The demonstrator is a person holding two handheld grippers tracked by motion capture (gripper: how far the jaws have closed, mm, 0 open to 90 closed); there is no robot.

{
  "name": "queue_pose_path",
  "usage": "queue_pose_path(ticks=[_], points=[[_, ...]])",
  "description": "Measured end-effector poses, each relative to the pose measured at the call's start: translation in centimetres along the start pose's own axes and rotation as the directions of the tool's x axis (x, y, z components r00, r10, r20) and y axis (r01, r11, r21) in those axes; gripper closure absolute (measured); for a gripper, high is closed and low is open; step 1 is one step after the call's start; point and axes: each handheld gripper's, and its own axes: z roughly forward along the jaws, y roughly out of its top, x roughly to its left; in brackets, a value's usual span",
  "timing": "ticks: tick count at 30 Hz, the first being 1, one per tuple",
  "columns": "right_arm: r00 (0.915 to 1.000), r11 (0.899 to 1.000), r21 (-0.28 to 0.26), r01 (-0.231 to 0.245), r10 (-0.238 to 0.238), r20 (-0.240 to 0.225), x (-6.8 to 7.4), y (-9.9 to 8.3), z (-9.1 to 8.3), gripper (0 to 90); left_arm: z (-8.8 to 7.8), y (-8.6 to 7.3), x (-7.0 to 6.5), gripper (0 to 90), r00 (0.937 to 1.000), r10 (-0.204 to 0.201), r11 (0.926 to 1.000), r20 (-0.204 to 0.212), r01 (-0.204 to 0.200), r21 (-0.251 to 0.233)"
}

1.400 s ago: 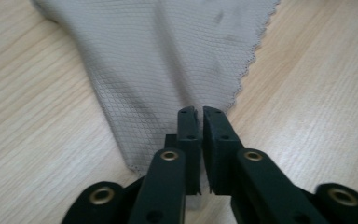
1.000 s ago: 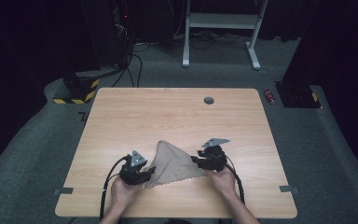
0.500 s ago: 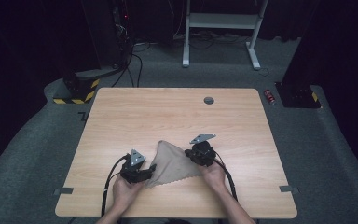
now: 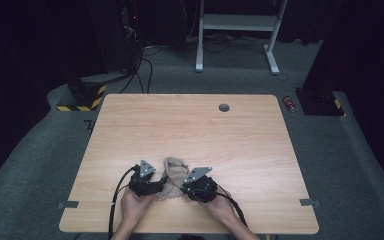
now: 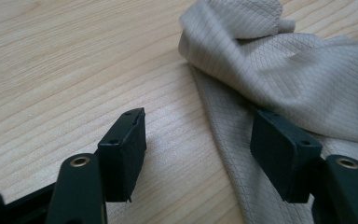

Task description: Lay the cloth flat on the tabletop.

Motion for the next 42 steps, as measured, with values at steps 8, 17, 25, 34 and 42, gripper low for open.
queue_pose_path(ticks=[8, 17, 25, 34, 42], points=[[0.9877, 0.986, -0.114, -0.122, 0.132, 0.084, -2.3, 0.2, -3.6, 74.2, 0.0, 0.0, 0.0, 35.0, 1.0, -0.002, 1.0, -0.003, 0.002, 0.0], [0.9728, 0.976, -0.091, -0.199, 0.208, 0.102, -4.4, 2.5, -0.5, 72.8, 0.0, 0.0, 0.0, 33.1, 0.9999, -0.004, 1.0, -0.01, 0.004, 0.003], [0.9681, 0.974, -0.061, -0.218, 0.224, 0.112, -4.7, 4.1, 2.7, 80.6, 0.0, 0.0, 0.0, 33.1, 1.0, -0.004, 1.0, -0.009, 0.004, 0.003], [0.9654, 0.97, -0.104, -0.218, 0.23, 0.124, -5.7, 4.7, 1.4, 89.7, 0.1, 0.1, 0.1, 30.4, 0.9998, -0.015, 0.9999, -0.013, 0.015, 0.007], [0.9744, 0.98, -0.073, -0.186, 0.194, 0.114, -5.0, 4.7, 2.6, 71.5, 0.1, 0.1, 0.0, 29.9, 0.9997, -0.019, 0.9998, -0.015, 0.019, 0.007]])
